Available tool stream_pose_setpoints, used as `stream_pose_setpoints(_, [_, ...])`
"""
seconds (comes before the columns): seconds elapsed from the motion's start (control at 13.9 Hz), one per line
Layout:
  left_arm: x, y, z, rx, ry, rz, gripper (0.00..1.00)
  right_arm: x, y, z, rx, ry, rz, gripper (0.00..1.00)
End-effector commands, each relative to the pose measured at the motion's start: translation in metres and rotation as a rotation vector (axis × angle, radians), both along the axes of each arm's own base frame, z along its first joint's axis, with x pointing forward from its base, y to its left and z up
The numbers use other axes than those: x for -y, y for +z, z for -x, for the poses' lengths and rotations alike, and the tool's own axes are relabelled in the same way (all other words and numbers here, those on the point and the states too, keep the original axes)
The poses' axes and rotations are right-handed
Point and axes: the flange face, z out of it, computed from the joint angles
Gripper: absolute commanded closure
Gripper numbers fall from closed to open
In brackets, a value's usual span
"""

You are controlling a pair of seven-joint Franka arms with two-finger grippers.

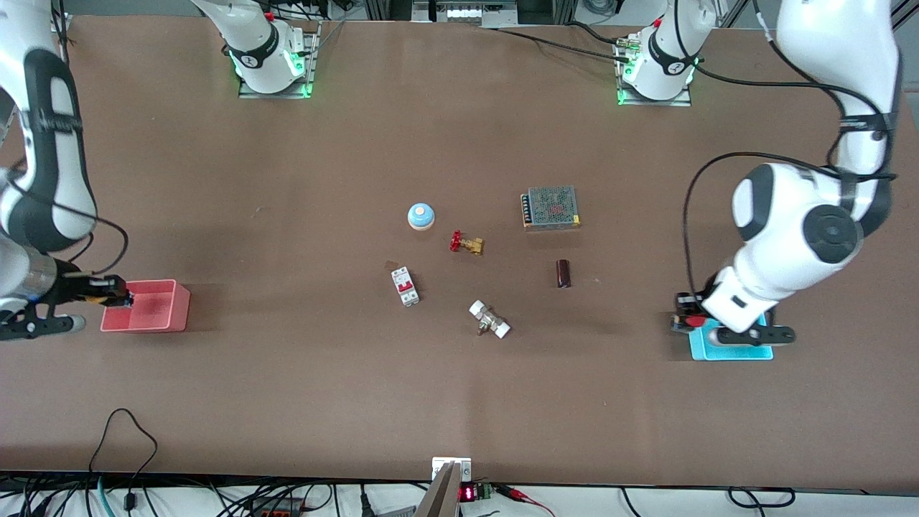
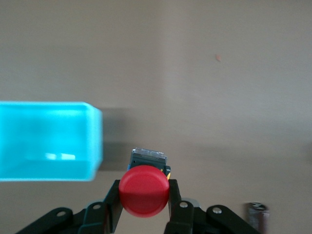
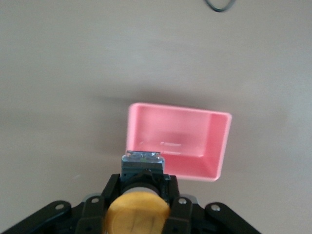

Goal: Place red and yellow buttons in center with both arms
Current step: 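Carry the yellow button with the right gripper while the left gripper carries the red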

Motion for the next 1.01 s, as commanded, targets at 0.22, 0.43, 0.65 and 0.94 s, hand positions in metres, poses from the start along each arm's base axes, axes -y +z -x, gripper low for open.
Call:
stream_pose_setpoints(0.22, [0.097, -0.077, 0.018, -0.01, 0.1, -0.001, 0.75, -0.086, -0.028, 0.014, -0.069, 0.009, -0.168, 0.78])
stream_pose_setpoints(0.43, [0.116, -0.109, 0.024, -0.015, 0.104, -0.001, 0.75, -0.136, -0.047, 0.02, -0.094, -0.09, -0.124, 0.79])
stream_pose_setpoints(0.65, [0.119, -0.113, 0.025, -0.021, 0.098, -0.003, 0.61, -0.158, -0.086, 0.04, -0.094, -0.144, -0.104, 0.79])
stream_pose_setpoints(0.94, [0.116, -0.107, 0.022, -0.012, 0.099, 0.0, 0.07, -0.195, -0.124, 0.05, -0.068, -0.212, -0.079, 0.79])
